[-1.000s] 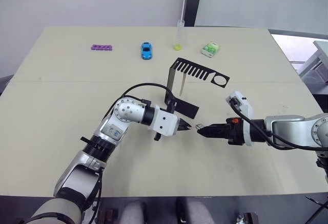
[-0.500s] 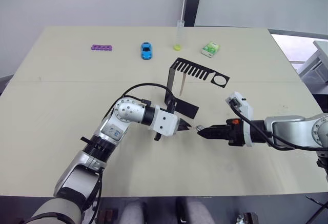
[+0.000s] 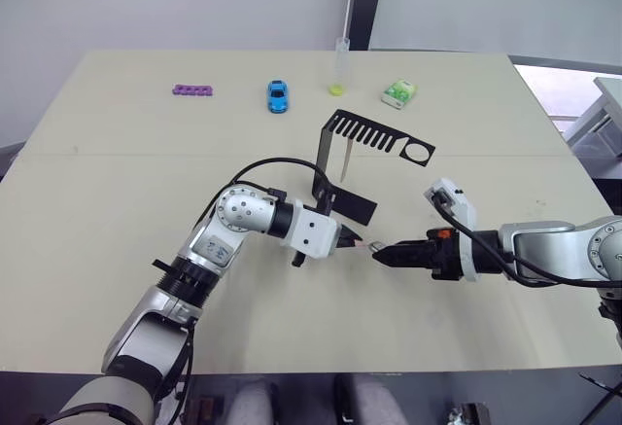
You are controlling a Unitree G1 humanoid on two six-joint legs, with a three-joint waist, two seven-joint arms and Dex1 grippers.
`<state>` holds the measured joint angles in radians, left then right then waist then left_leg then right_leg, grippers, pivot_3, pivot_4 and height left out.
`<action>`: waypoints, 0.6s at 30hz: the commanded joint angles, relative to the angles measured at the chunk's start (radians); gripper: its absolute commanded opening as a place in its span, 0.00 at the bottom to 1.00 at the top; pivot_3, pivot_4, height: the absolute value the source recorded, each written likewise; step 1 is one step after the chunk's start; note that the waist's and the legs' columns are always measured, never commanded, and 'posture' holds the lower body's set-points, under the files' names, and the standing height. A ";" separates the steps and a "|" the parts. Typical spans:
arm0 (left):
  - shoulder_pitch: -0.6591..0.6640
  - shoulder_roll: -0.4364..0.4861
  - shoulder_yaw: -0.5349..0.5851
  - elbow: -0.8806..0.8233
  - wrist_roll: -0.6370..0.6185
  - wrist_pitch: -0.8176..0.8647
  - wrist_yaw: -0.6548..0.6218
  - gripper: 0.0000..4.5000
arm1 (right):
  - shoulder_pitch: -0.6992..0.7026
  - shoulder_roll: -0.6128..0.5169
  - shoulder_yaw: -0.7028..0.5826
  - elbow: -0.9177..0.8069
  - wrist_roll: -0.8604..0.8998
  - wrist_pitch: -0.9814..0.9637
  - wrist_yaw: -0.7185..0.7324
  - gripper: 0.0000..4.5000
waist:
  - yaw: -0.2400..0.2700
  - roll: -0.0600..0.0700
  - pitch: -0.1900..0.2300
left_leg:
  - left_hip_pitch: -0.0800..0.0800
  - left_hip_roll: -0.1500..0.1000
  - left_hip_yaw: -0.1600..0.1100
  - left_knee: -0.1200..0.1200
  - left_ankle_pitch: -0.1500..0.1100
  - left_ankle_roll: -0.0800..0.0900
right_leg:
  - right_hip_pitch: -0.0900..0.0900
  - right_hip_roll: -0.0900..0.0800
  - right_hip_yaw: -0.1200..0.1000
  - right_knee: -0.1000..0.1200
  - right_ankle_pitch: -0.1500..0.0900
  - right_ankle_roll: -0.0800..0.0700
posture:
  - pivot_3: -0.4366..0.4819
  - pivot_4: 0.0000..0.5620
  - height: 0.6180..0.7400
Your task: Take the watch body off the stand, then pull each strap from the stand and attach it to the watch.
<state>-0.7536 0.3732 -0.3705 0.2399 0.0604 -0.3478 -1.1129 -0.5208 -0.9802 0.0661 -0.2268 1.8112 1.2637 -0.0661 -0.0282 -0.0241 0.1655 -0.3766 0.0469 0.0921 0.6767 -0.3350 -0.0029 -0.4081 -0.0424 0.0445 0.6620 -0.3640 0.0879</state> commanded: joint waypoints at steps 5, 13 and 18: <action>-0.024 -0.029 -0.006 -0.039 -0.010 -0.002 0.023 0.00 | -0.025 0.016 -0.003 -0.019 0.044 -0.025 -0.001 0.35 | 0.000 0.000 0.000 | 0.000 0.000 0.000 0.000 0.000 0.000 | 0.000 0.000 0.000 0.000 0.000 0.000 | 0.48 0.27 1.00; -0.022 -0.028 -0.007 -0.045 -0.008 0.003 0.024 0.00 | -0.038 0.024 0.001 -0.018 0.044 -0.028 -0.017 0.35 | 0.000 0.000 0.000 | 0.000 0.000 0.000 0.000 0.000 0.000 | 0.000 0.000 0.000 0.000 0.000 0.000 | 0.48 0.27 1.00; -0.019 -0.028 -0.009 -0.043 -0.005 0.002 0.025 0.00 | -0.042 0.024 0.003 -0.023 0.061 -0.031 -0.029 0.35 | 0.000 0.000 0.000 | 0.000 0.000 0.000 0.000 0.000 0.000 | 0.000 0.000 0.000 0.000 0.000 0.000 | 0.48 0.27 1.00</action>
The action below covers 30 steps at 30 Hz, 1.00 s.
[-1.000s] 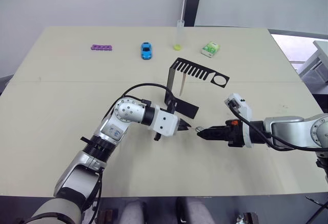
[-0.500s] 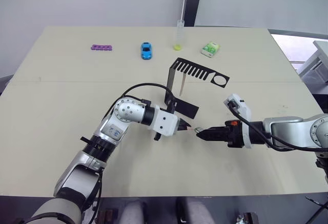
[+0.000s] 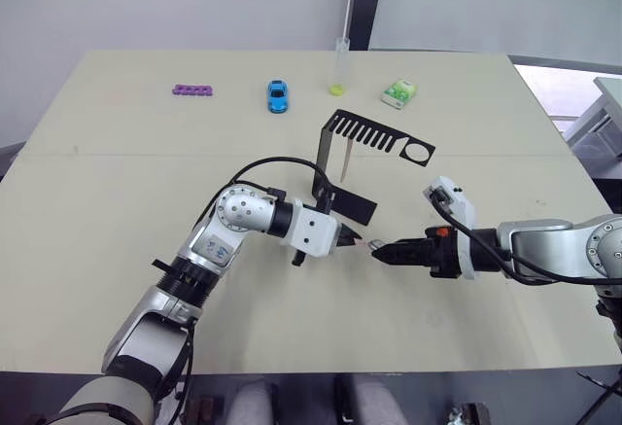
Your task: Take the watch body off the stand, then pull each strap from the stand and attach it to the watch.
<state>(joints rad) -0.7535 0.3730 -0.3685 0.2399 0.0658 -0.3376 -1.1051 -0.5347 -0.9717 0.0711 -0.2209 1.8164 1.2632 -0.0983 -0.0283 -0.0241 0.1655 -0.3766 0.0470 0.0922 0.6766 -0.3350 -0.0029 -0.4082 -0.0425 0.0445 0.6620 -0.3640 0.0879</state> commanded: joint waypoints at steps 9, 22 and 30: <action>-0.021 -0.040 -0.015 -0.037 -0.002 -0.010 0.027 0.00 | -0.043 0.015 0.009 -0.038 0.080 -0.036 -0.017 0.35 | 0.000 0.000 0.000 | 0.000 0.000 0.000 0.000 0.000 0.000 | 0.000 0.000 0.000 0.000 0.000 0.000 | 0.48 0.27 1.00; -0.019 -0.039 -0.015 -0.032 0.003 -0.017 0.030 0.00 | -0.046 0.017 0.025 -0.058 0.074 -0.033 -0.010 0.35 | 0.000 0.000 0.000 | 0.000 0.000 0.000 0.000 0.000 0.000 | 0.000 0.000 0.000 0.000 0.000 0.000 | 0.48 0.27 1.00; -0.027 -0.044 -0.014 -0.020 0.008 -0.020 0.036 0.00 | -0.047 0.018 0.027 -0.069 0.016 -0.022 -0.003 0.35 | 0.000 0.000 0.000 | 0.000 0.000 0.000 0.000 0.000 0.000 | 0.000 0.000 0.000 0.000 0.000 0.000 | 0.48 0.27 1.00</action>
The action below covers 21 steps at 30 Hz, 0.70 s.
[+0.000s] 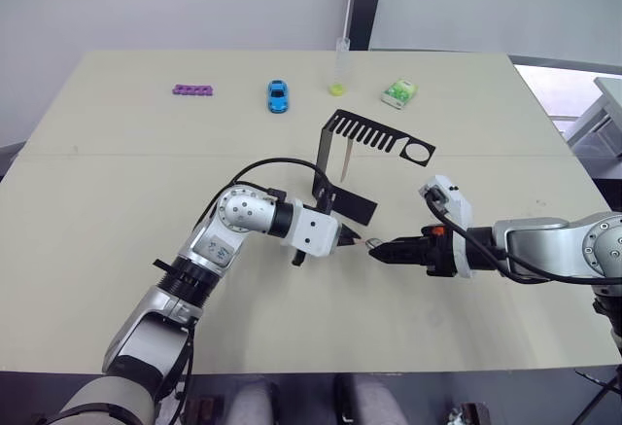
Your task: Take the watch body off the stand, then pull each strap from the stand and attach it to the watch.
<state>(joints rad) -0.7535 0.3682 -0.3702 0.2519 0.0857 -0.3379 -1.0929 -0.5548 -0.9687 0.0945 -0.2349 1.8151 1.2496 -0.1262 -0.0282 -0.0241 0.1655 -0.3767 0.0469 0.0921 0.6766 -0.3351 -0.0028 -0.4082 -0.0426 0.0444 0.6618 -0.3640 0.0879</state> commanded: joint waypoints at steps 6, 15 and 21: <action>-0.024 -0.043 -0.013 -0.032 -0.008 -0.018 0.027 0.00 | -0.022 0.033 -0.004 -0.053 0.033 -0.031 0.012 0.35 | 0.000 0.000 0.000 | 0.000 0.000 0.000 0.000 0.000 0.000 | 0.000 0.000 0.000 0.000 0.000 0.000 | 0.48 0.27 1.00; -0.025 -0.041 -0.008 -0.031 -0.005 -0.015 0.032 0.00 | -0.035 0.027 0.002 -0.042 0.057 -0.023 0.014 0.35 | 0.000 0.000 0.000 | 0.000 0.000 0.000 0.000 0.000 0.000 | 0.000 0.000 0.000 0.000 0.000 0.000 | 0.48 0.27 1.00; -0.028 -0.043 -0.009 -0.029 -0.003 -0.010 0.037 0.00 | -0.044 0.022 0.006 -0.044 0.071 -0.019 0.019 0.35 | 0.000 0.000 0.000 | 0.000 0.000 0.000 0.000 0.000 0.000 | 0.000 0.000 0.000 0.000 0.000 0.000 | 0.48 0.27 1.00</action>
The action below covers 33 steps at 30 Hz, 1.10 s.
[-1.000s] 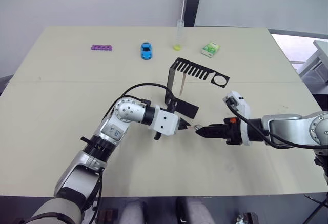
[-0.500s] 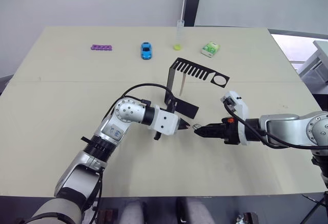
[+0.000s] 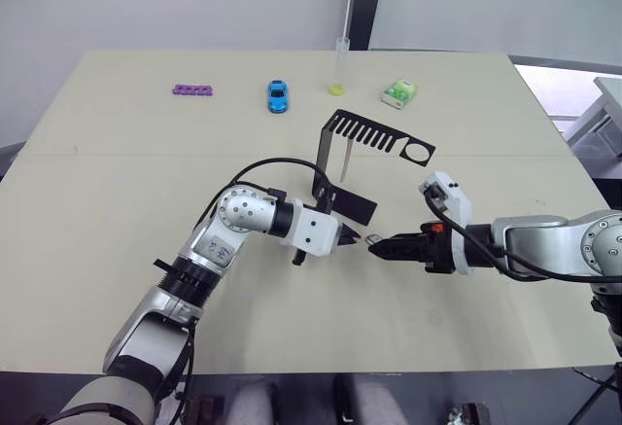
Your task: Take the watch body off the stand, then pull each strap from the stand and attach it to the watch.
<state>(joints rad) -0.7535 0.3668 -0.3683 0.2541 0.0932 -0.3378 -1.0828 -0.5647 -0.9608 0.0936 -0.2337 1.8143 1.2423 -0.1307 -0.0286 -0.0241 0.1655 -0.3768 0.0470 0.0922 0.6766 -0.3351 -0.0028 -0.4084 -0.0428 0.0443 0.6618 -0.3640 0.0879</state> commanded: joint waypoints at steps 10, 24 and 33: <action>-0.035 -0.044 -0.011 -0.035 -0.015 -0.004 0.025 0.00 | -0.046 0.019 0.027 -0.054 0.032 -0.007 0.012 0.35 | 0.000 0.000 0.000 | 0.000 0.000 0.000 0.000 0.000 0.000 | 0.000 0.000 0.000 0.000 0.000 0.000 | 0.48 0.27 1.00; -0.041 -0.052 -0.008 -0.039 -0.012 0.010 0.029 0.00 | -0.059 0.025 0.044 -0.047 -0.004 0.015 0.011 0.35 | 0.000 0.000 0.000 | 0.000 0.000 0.000 0.000 0.000 0.000 | 0.000 0.000 0.000 0.000 0.000 0.000 | 0.48 0.27 1.00; -0.043 -0.057 -0.007 -0.036 -0.008 0.015 0.033 0.00 | -0.069 0.054 0.056 -0.038 -0.019 0.019 0.001 0.35 | 0.000 0.000 0.000 | 0.000 0.000 0.000 0.000 0.000 0.000 | 0.000 0.000 0.000 0.000 0.000 0.000 | 0.48 0.27 1.00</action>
<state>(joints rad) -0.7557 0.3613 -0.3644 0.2570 0.1114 -0.3035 -1.0758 -0.6091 -0.9353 0.1368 -0.2341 1.7626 1.2700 -0.1342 -0.0289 -0.0241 0.1655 -0.3770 0.0470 0.0922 0.6766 -0.3351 -0.0027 -0.4086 -0.0429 0.0442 0.6618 -0.3640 0.0879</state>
